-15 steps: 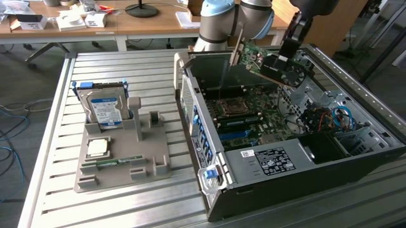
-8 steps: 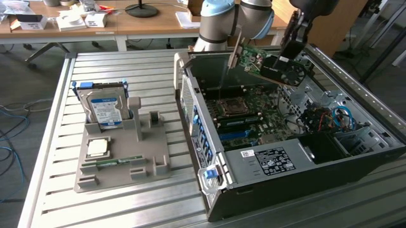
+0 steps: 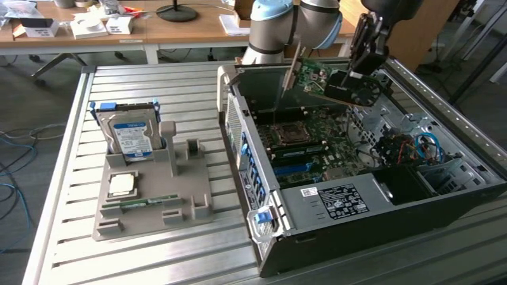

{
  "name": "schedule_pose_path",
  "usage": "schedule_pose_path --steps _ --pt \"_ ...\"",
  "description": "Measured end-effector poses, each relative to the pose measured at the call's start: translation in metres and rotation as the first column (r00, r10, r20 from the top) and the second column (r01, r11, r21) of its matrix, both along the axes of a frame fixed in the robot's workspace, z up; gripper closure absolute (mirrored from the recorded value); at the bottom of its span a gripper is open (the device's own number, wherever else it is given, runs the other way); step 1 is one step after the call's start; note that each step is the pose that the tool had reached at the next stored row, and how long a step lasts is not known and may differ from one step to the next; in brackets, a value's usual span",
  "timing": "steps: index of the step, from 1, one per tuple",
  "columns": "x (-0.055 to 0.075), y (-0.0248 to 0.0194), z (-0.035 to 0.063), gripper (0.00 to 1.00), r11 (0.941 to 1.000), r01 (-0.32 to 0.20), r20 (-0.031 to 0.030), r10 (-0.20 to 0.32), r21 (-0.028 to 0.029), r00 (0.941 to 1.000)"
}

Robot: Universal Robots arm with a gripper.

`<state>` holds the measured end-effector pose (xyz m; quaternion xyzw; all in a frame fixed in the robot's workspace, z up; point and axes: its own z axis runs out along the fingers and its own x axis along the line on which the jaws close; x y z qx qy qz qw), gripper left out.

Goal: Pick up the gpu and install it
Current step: 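Insert the gpu into the slot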

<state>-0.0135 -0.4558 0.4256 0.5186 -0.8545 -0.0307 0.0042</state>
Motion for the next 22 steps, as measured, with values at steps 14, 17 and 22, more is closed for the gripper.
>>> schedule_pose_path --steps 14,17,22 --pt "0.0 0.0 -0.0013 0.74 0.9745 -0.224 0.0 0.224 0.0 0.9745" --pt "0.0 0.0 -0.0016 0.74 0.9623 -0.272 0.0001 0.272 0.0001 0.9623" --pt "0.0 0.0 -0.0021 0.74 0.9372 -0.349 0.0 0.349 0.0001 0.9372"
